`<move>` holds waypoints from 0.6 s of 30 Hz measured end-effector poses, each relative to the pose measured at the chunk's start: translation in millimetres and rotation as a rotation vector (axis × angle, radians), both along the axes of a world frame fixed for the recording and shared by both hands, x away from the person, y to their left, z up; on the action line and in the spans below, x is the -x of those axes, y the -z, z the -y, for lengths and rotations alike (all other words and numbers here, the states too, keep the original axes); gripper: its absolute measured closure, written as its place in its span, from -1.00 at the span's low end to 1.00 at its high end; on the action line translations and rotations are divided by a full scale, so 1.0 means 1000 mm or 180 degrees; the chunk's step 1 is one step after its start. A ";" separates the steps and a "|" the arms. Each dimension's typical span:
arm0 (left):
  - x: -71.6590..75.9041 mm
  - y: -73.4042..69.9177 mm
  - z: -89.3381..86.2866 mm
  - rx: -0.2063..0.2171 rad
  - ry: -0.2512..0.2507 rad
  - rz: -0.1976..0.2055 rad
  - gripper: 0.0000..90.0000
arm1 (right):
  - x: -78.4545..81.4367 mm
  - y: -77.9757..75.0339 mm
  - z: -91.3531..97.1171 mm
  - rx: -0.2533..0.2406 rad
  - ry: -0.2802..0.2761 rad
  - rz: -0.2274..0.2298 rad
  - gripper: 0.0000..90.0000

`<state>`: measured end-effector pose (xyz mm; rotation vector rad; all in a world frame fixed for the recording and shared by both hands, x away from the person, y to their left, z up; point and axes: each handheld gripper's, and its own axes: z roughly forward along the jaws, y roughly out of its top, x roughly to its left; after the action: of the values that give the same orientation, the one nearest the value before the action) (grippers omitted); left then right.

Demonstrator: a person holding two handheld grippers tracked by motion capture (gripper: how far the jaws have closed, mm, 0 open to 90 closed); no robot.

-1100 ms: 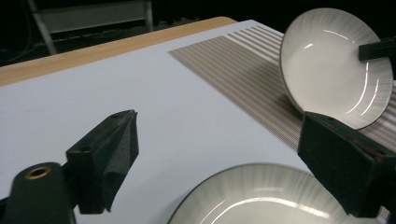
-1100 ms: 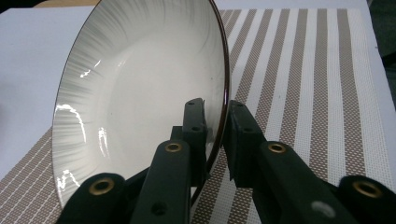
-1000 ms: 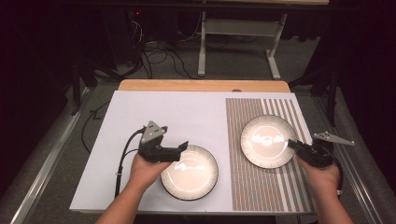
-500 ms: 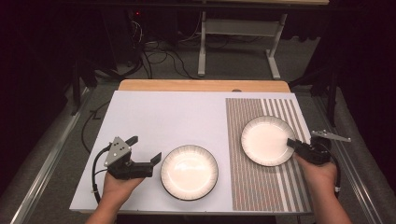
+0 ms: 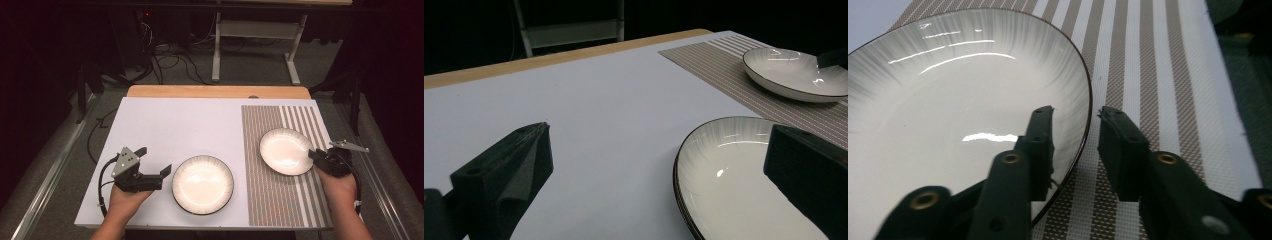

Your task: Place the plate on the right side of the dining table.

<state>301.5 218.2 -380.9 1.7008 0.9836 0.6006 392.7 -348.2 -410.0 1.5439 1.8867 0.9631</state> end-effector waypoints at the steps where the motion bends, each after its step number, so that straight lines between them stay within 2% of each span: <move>1: 0.000 0.000 0.000 -0.0010 -0.0001 -0.0007 -1.00 | 0.003 -0.004 -0.002 -0.0030 -0.0034 0.0058 0.29; 5: 0.000 0.000 -0.002 -0.0007 -0.0023 -0.0019 -1.00 | 0.018 -0.018 -0.013 -0.0072 -0.0356 0.0428 0.05; 11: 0.001 0.000 -0.004 0.0004 -0.0039 -0.0024 -1.00 | 0.040 -0.034 -0.039 -0.0204 -0.0815 0.0713 -0.38; 12: 0.001 0.000 -0.004 0.0008 -0.0039 -0.0021 -1.00 | 0.047 -0.038 -0.049 -0.0241 -0.0922 0.0794 -0.52; 13: 0.001 0.000 -0.004 0.0005 -0.0041 -0.0017 -1.00 | 0.047 -0.038 -0.049 -0.0241 -0.0922 0.0794 -0.52; 16: 0.002 -0.001 -0.005 0.0013 -0.0037 -0.0020 -1.00 | 0.055 -0.043 -0.061 -0.0341 -0.1130 0.0830 -0.69; 17: 0.003 -0.001 -0.006 0.0021 -0.0034 -0.0019 -1.00 | 0.059 -0.044 -0.068 -0.0397 -0.1231 0.0845 -0.82; 18: 0.003 -0.001 -0.006 0.0019 -0.0032 -0.0019 -1.00 | 0.059 -0.044 -0.068 -0.0397 -0.1231 0.0845 -0.82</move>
<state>298.0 224.3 -379.7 1.6944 0.9980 0.5989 333.7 -279.8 -365.7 1.0644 1.9958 1.4019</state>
